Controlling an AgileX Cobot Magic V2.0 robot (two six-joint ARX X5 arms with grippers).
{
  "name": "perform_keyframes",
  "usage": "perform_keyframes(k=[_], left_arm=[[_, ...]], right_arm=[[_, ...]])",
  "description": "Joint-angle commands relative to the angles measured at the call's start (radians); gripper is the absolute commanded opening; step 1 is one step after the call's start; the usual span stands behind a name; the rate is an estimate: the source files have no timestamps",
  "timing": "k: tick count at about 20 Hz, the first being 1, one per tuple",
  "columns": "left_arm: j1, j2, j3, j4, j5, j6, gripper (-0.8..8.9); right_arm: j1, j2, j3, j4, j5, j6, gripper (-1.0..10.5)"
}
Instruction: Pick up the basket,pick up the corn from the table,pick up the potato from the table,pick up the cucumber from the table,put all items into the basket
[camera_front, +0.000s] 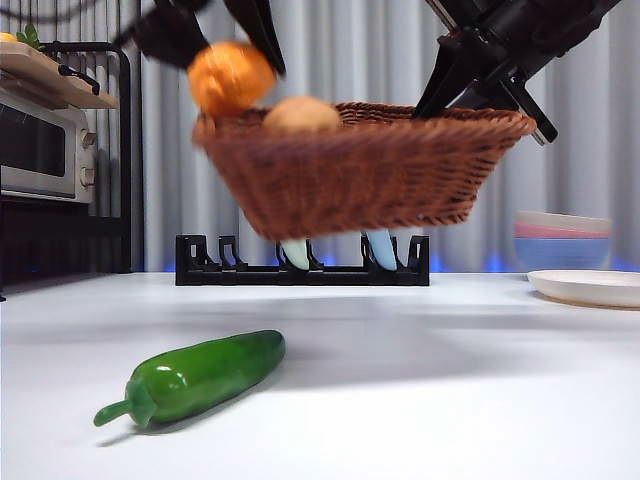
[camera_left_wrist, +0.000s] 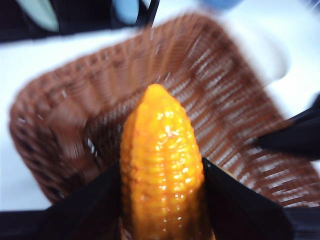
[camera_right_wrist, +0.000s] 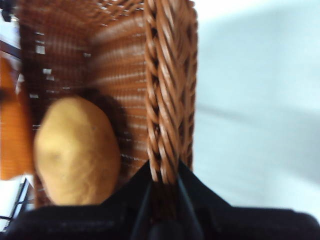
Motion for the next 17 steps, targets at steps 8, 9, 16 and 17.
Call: perform_keyframes(k=[8,9,16,17], left_arm=[[-0.066,0.076,0.000,0.015,-0.005,0.016,5.63],[-0.066,0.076,0.001,0.015,-0.005,0.016,5.63],[-0.084,0.041,0.234,-0.190,0.078,0.076,5.62],[-0.093,0.023,0.281,-0.267,0.077,0.111,5.62]], right_arm=[[0.003,0.005,0.006,0.021,-0.017,0.024,-0.1],[0.003,0.005,0.006,0.021,-0.017,0.024,-0.1],[-0.006,0.056,0.006,0.043,-0.018,0.028,-0.1],[-0.019,0.064,0.006,0.058,-0.018,0.034,-0.1]])
